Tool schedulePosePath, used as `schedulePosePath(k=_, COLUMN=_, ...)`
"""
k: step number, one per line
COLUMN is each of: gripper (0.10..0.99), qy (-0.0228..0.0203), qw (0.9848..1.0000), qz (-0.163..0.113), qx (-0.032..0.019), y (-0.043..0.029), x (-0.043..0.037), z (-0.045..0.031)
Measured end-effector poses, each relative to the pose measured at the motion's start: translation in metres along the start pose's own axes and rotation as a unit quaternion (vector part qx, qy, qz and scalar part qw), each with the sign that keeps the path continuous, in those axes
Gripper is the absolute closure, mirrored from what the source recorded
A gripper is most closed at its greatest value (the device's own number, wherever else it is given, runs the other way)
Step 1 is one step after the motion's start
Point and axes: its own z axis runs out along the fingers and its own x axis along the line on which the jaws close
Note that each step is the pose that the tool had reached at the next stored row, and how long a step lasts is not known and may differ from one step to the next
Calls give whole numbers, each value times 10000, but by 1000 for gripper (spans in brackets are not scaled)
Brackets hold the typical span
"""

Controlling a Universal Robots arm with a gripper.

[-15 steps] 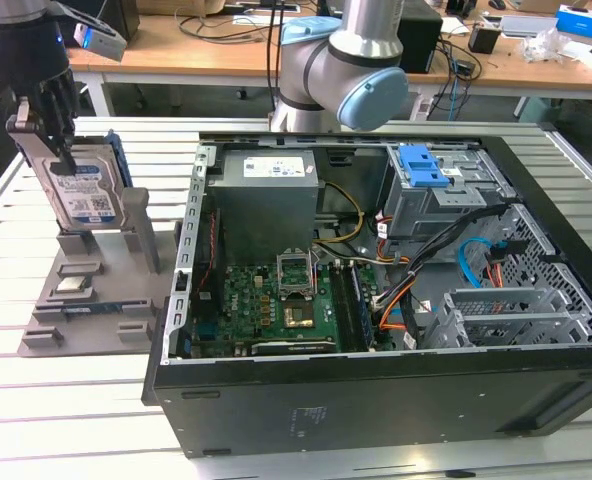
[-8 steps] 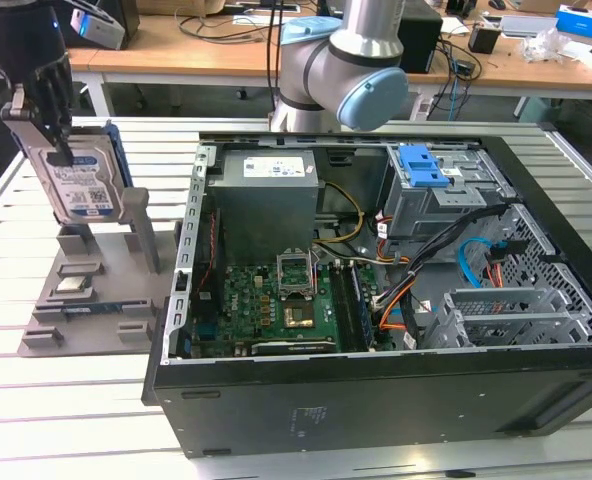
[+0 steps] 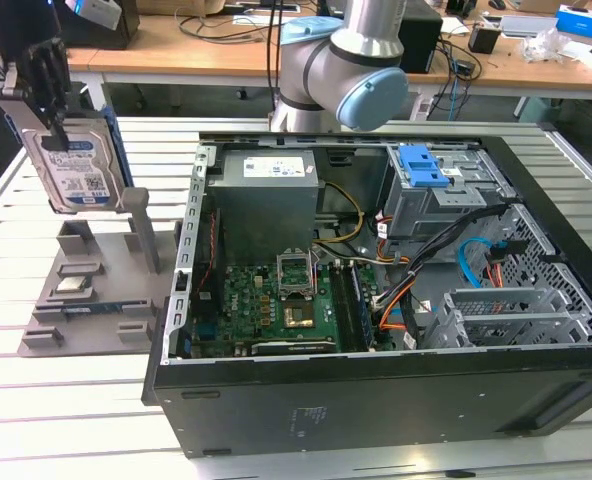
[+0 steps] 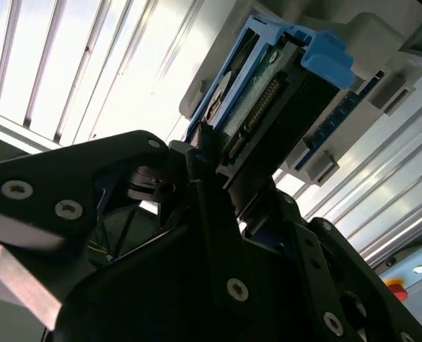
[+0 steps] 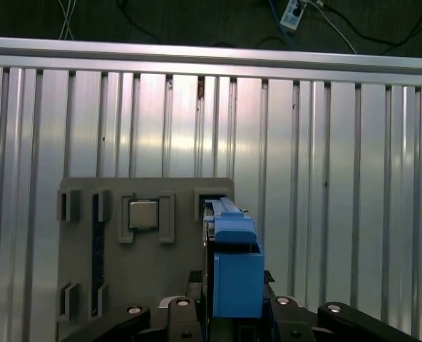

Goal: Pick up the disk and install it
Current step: 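Pick up the disk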

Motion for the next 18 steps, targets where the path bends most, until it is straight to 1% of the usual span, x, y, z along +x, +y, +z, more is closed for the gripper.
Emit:
schedulePosePath(k=4, gripper=718, qy=0, qw=10000, qz=0, qx=-5, y=0, x=-25, z=-162)
schedulePosePath(k=8, gripper=718, qy=-1, qw=10000, qz=0, qx=-8, y=-1, x=-34, z=-238)
schedulePosePath(k=12, gripper=718, qy=-1, qw=10000, qz=1, qx=-17, y=-3, x=-52, z=-409)
schedulePosePath(k=14, gripper=718, qy=-1, qw=10000, qz=1, qx=-21, y=-5, x=-58, z=-472)
schedulePosePath(k=15, gripper=718, qy=-1, qw=10000, qz=1, qx=-23, y=-5, x=-62, z=-516)
schedulePosePath(k=17, gripper=718, qy=-1, qw=10000, qz=1, qx=-25, y=-6, x=-66, z=-557)
schedulePosePath(k=18, gripper=718, qy=-1, qw=10000, qz=1, qx=-28, y=-7, x=-70, z=-595)
